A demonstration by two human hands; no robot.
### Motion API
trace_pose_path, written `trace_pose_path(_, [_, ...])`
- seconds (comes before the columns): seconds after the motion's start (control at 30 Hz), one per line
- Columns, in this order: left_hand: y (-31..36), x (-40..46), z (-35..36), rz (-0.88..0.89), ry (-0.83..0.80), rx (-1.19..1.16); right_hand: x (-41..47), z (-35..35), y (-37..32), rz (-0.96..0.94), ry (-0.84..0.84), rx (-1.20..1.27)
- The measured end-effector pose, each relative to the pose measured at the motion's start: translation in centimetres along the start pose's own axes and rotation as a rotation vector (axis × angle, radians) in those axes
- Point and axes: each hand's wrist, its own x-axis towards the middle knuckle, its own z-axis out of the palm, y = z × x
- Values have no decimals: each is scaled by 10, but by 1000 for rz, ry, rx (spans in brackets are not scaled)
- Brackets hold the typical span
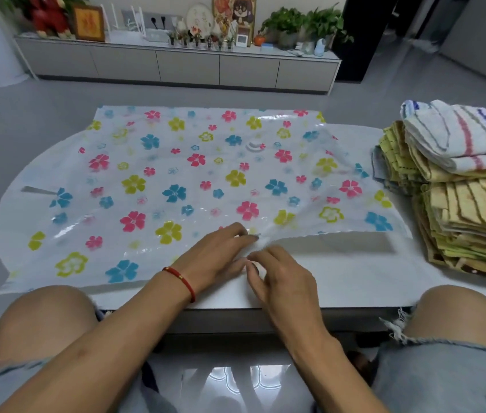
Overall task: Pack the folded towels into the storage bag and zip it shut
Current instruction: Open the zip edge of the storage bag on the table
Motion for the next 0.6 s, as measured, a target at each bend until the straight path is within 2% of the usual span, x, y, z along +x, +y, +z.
trace_pose_path(0.07, [-1, 2, 2, -31, 28, -25, 10, -6, 3, -55, -113, -97])
trace_pose_path(0.2, [4, 7, 3, -73, 155, 49, 7, -7, 9, 94, -327, -363])
trace_pose_path(0.27, [6, 9, 0, -124, 262, 67, -7, -3, 1, 162, -347, -385])
trace_pose_path(0.33, [6, 13, -5, -198, 349, 60, -14, -4, -7, 258, -330, -306])
trace_pose_path(0.4, [7, 13, -4, -251, 364, 70, -8, -8, -11, 306, -337, -297])
trace_pose_path(0.5, [8, 9, 3, -242, 299, 140, 19, -12, -17, 181, -375, -359])
trace_pose_path(0.6, [7, 5, 6, -235, 252, 153, 50, -19, -10, 63, -326, -409])
